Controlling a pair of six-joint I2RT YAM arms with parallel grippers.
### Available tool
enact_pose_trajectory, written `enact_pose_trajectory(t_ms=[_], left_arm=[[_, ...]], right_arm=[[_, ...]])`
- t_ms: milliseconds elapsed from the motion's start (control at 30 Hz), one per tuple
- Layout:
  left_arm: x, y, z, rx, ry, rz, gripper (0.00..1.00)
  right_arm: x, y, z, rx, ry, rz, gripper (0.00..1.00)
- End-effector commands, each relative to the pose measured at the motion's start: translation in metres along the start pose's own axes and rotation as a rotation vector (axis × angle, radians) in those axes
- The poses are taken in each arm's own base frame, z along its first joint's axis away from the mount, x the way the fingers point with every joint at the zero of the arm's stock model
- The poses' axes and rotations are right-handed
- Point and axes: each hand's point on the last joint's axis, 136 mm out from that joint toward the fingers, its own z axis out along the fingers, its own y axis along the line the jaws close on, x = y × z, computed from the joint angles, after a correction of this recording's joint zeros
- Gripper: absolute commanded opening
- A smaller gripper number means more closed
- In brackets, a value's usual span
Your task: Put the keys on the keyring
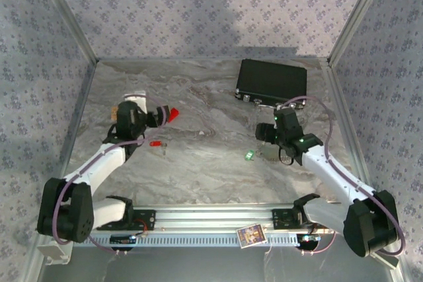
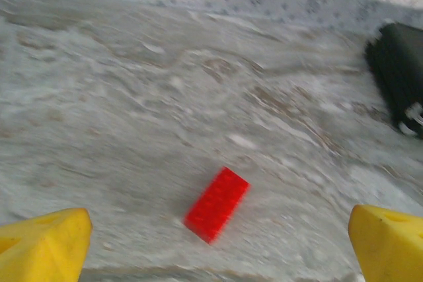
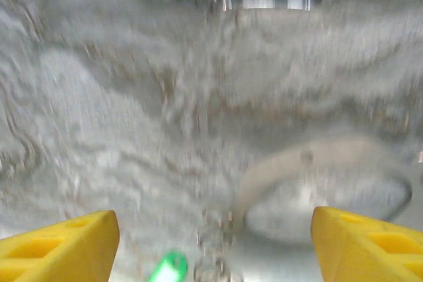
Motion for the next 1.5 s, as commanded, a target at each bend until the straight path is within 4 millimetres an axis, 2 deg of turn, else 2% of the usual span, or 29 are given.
enact_pose_trajectory(t_ms=[0, 133, 200, 333, 467, 567, 767, 900, 1300, 1467], left_arm=[[0.007, -0.032, -0.003, 0.071, 0.034, -0.022, 0.99], [0.027, -0.063, -0.002, 0.14, 0.073, -0.051, 0.98], [0.037, -0.077, -0.001, 0.172, 0.088, -0.063, 0.98], [0.056, -0.097, 0.003, 0.199, 0.121, -0.048, 0.98], [0.058, -0.108, 0.006, 0.214, 0.126, -0.054, 0.98], [0.055, -0.11, 0.005, 0.213, 0.115, -0.047, 0.98], [0.053, -0.107, 0.004, 0.198, 0.103, -0.027, 0.98], [0.05, -0.108, 0.004, 0.197, 0.095, -0.026, 0.98], [0.046, -0.105, 0.003, 0.183, 0.082, -0.025, 0.98], [0.046, -0.102, 0.0, 0.169, 0.077, -0.02, 0.98]], right_arm=[[0.041, -0.014, -0.012, 0.118, 0.188, 0.057, 0.75], [0.065, -0.011, -0.005, 0.128, 0.31, 0.078, 0.71], [0.07, -0.01, 0.001, 0.137, 0.334, 0.1, 0.7], [0.06, -0.004, 0.017, 0.136, 0.324, 0.092, 0.66], [0.058, 0.003, 0.034, 0.145, 0.365, 0.09, 0.57], [0.052, 0.008, 0.046, 0.144, 0.354, 0.088, 0.52], [0.052, -0.005, 0.058, 0.228, 0.35, 0.067, 0.46], [0.055, -0.002, 0.066, 0.228, 0.367, 0.062, 0.42], [0.055, 0.034, 0.082, 0.16, 0.38, 0.009, 0.34], [0.051, 0.058, 0.087, 0.103, 0.379, -0.007, 0.33]])
